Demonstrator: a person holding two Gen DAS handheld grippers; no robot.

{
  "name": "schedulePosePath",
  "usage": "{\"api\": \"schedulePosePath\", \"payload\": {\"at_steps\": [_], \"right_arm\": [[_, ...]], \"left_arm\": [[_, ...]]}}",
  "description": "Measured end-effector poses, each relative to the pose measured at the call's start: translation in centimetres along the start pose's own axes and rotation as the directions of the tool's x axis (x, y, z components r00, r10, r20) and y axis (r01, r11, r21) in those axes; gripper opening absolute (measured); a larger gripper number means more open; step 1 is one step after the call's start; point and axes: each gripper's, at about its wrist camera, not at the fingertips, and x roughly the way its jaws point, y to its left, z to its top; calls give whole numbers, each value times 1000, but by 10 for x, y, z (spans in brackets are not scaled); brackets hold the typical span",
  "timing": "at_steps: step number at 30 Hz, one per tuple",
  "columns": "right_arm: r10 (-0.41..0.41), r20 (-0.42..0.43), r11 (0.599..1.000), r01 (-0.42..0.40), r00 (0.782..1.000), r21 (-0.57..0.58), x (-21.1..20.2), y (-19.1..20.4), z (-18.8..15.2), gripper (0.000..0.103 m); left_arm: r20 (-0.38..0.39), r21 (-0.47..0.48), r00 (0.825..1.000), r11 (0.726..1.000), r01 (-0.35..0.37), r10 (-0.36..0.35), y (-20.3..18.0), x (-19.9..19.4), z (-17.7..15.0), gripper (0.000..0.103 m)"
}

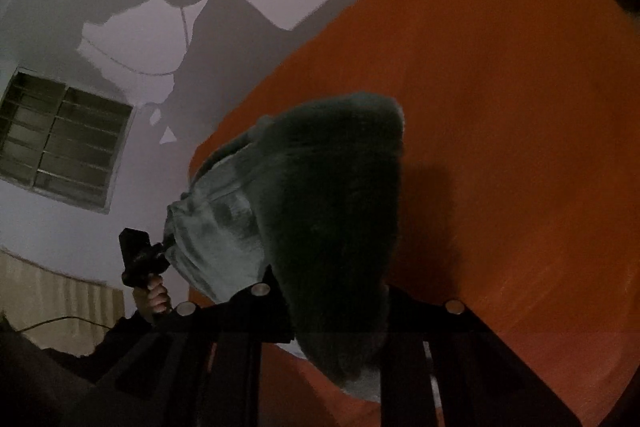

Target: Fold clothes

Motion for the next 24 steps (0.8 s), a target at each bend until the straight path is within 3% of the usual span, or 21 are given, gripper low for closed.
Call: {"api": "schedulePosePath", "payload": {"at_steps": [5,12,13,15,18,20,21,23,24], "right_arm": [[-117,26,992,118,993,-41,-11,-33,93,15],[-286,58,958,286,957,8,17,-77,206,16],[-308,62,951,307,949,22,22,-83,221,17],[-345,55,938,341,937,67,37,-96,248,24],[-385,29,911,375,923,173,61,-114,272,33],[-452,60,878,432,890,205,60,-117,282,52],[-477,94,866,449,874,220,53,-116,285,57],[-531,171,840,488,830,237,35,-111,292,57],[-571,214,819,530,793,222,24,-106,292,57]], "left_arm": [[2,23,999,999,-43,43,-26,93,57,16],[49,-15,983,985,-175,175,-41,186,117,17],[51,-36,974,975,-219,221,-39,195,123,18],[29,-108,939,935,-339,344,-25,209,135,21],[17,-251,894,868,-429,448,-4,198,145,22],[40,-329,856,816,-476,515,9,178,150,22],[61,-346,846,806,-480,530,13,166,151,22],[78,-343,837,803,-487,541,16,146,152,22],[74,-329,824,793,-512,562,17,125,147,22]]}}
